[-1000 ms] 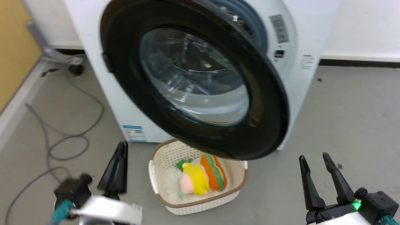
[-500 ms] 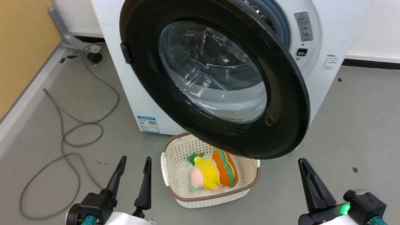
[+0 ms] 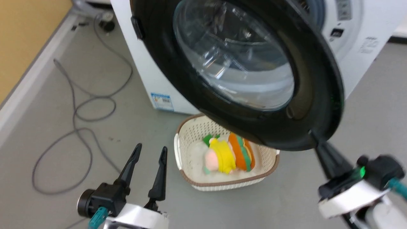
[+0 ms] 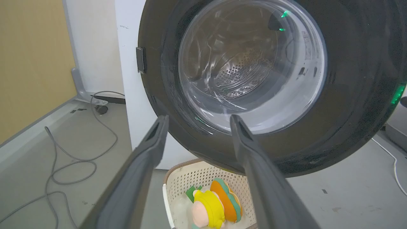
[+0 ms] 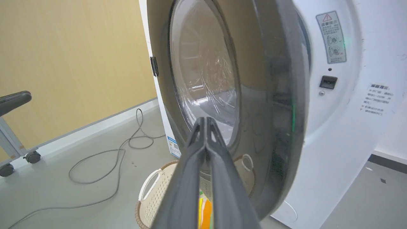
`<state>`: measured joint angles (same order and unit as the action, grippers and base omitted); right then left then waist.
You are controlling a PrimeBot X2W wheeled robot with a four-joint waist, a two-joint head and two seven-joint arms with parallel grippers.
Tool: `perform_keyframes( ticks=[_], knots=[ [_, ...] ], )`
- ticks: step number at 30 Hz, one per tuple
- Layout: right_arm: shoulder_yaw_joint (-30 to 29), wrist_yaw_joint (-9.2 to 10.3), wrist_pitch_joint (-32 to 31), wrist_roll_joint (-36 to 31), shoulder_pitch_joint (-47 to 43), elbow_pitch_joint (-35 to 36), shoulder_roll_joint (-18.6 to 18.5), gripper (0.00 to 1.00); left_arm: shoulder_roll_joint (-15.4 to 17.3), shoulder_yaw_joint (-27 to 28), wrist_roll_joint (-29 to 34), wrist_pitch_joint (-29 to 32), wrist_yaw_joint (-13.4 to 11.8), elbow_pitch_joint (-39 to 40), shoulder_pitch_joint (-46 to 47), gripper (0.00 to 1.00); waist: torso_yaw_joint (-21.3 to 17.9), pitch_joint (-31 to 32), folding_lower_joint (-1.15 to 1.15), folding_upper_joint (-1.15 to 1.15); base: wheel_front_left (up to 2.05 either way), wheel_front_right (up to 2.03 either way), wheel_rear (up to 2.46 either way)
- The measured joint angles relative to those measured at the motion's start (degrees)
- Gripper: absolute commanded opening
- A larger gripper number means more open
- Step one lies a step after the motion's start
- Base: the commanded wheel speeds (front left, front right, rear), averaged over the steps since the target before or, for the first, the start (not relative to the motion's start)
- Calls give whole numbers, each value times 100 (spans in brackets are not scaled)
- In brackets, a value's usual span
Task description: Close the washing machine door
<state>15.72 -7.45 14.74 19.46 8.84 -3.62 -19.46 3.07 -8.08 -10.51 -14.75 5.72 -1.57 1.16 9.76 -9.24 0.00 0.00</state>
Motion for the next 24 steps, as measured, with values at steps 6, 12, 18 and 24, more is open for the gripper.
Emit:
perform_keyframes(
  ticks=[6,12,18,24],
  knots=[
    [92,0,-77,402,760,-375,-661,0,-8,-143,-18,0,9,48,240,100,208,-432,0,0,0,0,0],
    [137,-15,-248,792,1488,-667,-1107,0,-11,-334,-88,0,-104,102,423,100,385,-861,0,0,0,0,0],
    [3,-14,-468,1073,2127,-945,-1307,0,-13,-502,-229,0,-215,188,658,100,523,-1242,-1,0,0,0,0],
    [-168,-14,-719,1321,2813,-1172,-1406,0,-13,-610,-282,0,-313,316,854,100,627,-1615,-1,0,0,0,0]
  ],
)
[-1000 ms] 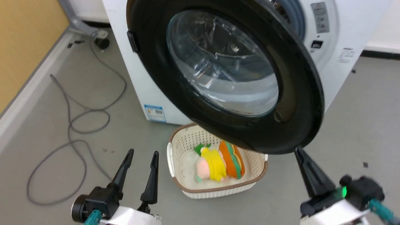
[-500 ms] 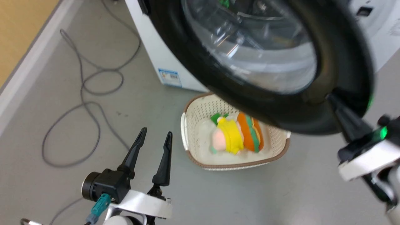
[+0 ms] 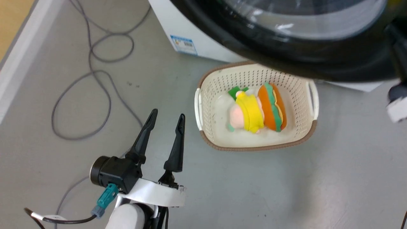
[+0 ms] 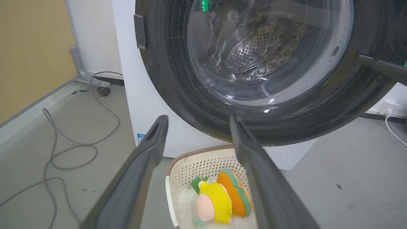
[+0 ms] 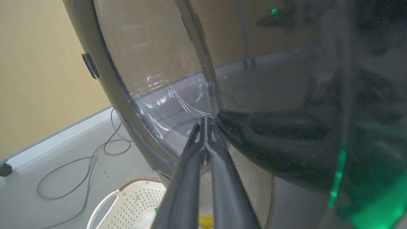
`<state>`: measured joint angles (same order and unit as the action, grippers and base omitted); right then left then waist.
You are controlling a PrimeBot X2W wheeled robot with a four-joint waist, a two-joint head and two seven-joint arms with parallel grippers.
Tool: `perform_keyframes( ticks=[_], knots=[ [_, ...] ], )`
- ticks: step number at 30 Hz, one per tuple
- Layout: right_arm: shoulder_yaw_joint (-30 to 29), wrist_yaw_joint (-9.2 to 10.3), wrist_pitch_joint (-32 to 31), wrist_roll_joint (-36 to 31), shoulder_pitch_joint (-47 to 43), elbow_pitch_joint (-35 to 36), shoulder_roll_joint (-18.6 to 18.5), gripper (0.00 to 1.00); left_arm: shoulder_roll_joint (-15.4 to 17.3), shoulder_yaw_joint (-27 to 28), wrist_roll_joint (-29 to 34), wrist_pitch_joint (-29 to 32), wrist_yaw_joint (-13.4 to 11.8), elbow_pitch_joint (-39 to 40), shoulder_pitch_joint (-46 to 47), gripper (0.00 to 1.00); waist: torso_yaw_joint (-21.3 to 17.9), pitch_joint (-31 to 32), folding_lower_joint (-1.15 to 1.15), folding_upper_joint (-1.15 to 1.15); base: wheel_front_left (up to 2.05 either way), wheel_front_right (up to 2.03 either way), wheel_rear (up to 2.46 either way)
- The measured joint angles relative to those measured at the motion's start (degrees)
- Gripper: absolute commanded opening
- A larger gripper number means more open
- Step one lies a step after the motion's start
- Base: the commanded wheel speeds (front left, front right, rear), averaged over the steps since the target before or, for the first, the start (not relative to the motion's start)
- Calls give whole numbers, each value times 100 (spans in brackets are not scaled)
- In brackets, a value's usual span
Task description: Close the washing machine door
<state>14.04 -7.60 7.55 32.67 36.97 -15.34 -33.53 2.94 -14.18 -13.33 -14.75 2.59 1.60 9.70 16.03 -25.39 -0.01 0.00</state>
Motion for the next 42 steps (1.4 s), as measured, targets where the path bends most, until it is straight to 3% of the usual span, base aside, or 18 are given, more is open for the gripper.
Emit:
perform_keyframes(
  ticks=[8,13,24,35,42],
  knots=[
    [-482,1,-263,436,757,-635,-25,0,-2,-96,-98,0,-116,43,112,100,137,-330,0,0,0,0,0],
    [-688,-46,-378,505,1029,-928,153,0,-2,-126,-100,0,-148,37,122,100,177,-408,0,0,0,0,0],
    [-703,-44,-174,392,1033,-1258,292,0,-2,-88,-147,0,-209,-57,149,100,124,-108,1,0,0,0,0],
    [-415,7,544,255,-483,-890,456,0,-5,240,-59,0,-209,-400,-196,100,-203,883,1,0,0,0,0],
    [-866,7,678,-18,-1733,-191,1022,0,-7,450,68,0,-192,-547,-501,100,-559,1524,1,0,0,0,0]
  ],
)
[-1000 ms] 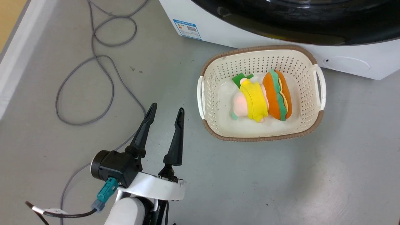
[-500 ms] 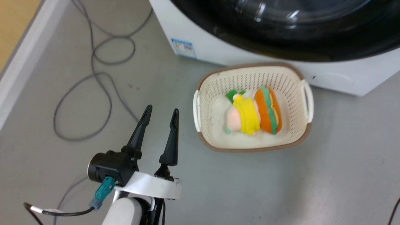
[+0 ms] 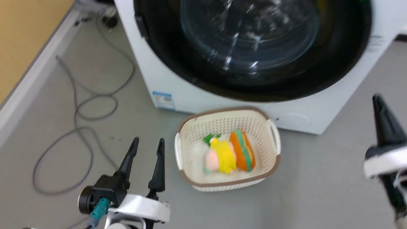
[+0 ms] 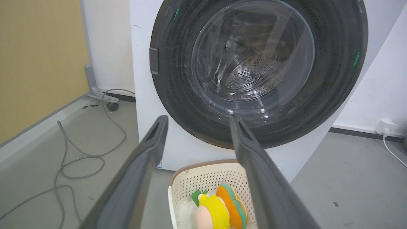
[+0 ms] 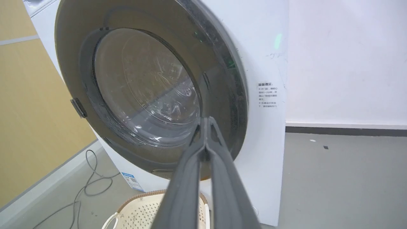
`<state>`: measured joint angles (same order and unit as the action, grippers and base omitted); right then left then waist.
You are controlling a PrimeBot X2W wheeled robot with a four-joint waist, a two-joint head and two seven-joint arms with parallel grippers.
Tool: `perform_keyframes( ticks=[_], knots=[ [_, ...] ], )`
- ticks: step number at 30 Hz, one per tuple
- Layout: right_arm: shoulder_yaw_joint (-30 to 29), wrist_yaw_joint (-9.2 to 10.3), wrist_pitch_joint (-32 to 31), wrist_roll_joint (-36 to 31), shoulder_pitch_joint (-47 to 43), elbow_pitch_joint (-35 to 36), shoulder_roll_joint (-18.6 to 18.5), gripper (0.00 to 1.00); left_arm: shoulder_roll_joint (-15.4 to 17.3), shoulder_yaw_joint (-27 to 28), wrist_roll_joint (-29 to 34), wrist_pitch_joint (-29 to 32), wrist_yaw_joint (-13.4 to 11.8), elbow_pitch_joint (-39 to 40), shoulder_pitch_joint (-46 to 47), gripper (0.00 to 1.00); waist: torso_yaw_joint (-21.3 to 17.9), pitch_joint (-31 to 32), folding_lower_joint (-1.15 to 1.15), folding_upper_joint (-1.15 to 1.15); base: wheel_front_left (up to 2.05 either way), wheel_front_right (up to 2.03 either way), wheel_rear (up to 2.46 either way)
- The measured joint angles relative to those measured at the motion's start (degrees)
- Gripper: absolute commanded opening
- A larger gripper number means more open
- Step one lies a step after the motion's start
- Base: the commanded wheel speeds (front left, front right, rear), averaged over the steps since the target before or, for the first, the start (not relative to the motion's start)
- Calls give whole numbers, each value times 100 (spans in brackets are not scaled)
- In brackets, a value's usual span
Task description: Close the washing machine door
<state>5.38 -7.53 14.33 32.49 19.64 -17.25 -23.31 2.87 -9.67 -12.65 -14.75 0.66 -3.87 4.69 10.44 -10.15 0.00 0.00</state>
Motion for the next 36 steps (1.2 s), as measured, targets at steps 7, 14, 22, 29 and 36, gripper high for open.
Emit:
perform_keyframes(
  ticks=[7,14,22,29,36],
  knots=[
    [-642,0,40,-377,-1126,651,738,0,-1,188,48,0,11,-116,-251,100,-348,511,1,0,0,0,0],
    [-821,0,41,-1073,-1965,1092,1157,0,-2,289,192,0,10,-288,-392,100,-609,783,1,0,0,0,0],
    [-856,0,40,-1528,-2388,1263,1467,100,-1,279,285,0,8,-441,-461,100,-656,893,1,0,0,0,0],
    [-905,0,41,-1742,-2483,1344,1557,100,-2,213,499,0,1,-542,-478,100,-635,943,1,0,0,0,0],
    [-927,0,41,-1750,-2493,1397,1564,100,-2,199,498,0,1,-549,-479,100,-608,951,1,0,0,0,0]
  ],
)
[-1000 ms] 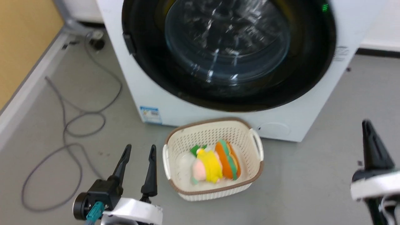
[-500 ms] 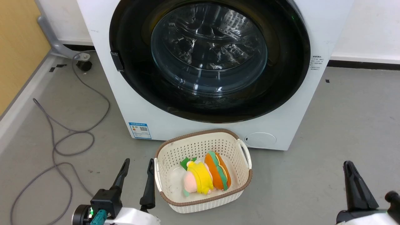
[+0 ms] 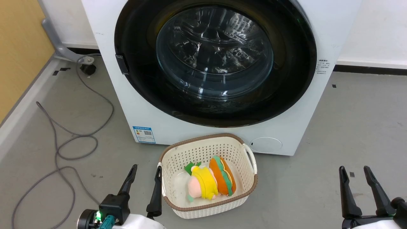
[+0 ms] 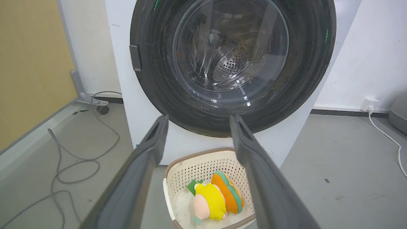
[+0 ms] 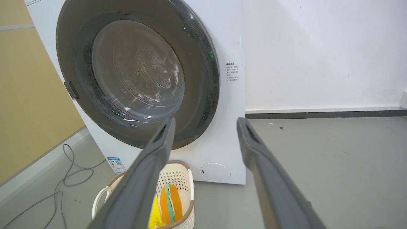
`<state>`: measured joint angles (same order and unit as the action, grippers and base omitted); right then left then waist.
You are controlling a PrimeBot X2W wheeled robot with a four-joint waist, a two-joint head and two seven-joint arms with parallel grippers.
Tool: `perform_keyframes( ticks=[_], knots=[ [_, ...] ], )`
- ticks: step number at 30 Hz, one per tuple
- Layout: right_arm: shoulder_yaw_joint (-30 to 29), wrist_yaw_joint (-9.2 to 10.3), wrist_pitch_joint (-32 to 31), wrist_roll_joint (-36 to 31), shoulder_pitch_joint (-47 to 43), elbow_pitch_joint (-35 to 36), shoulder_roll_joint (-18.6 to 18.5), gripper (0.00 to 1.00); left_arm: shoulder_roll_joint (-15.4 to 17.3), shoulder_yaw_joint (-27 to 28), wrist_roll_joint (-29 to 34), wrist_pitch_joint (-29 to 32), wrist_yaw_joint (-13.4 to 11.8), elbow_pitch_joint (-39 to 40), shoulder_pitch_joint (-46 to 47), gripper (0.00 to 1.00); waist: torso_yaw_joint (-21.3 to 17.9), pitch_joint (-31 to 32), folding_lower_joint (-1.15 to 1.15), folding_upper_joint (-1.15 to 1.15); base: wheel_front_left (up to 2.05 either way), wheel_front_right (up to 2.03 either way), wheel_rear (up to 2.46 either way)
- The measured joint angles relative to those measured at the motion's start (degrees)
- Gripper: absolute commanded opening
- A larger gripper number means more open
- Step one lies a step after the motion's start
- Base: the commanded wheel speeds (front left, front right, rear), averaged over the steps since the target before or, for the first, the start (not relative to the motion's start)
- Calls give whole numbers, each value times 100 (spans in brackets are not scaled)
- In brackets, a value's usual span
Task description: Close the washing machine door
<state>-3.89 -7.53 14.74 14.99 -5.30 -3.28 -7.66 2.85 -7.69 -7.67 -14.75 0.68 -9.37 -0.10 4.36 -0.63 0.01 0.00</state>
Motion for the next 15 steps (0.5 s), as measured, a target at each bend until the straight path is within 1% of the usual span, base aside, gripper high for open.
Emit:
perform_keyframes(
  ticks=[7,8,15],
  knots=[
    [16,0,0,-36,-5,8,-1,100,0,-16,-120,0,0,-1,-5,100,0,5,0,0,0,0,0],
    [20,0,-2,-34,-3,4,0,0,0,-18,-116,8,0,-4,-4,0,-1,5,0,0,0,0,0],
    [27,-1,-33,-36,-2,3,0,0,0,-14,-109,37,0,-7,-4,0,-13,7,0,0,0,0,0]
  ],
)
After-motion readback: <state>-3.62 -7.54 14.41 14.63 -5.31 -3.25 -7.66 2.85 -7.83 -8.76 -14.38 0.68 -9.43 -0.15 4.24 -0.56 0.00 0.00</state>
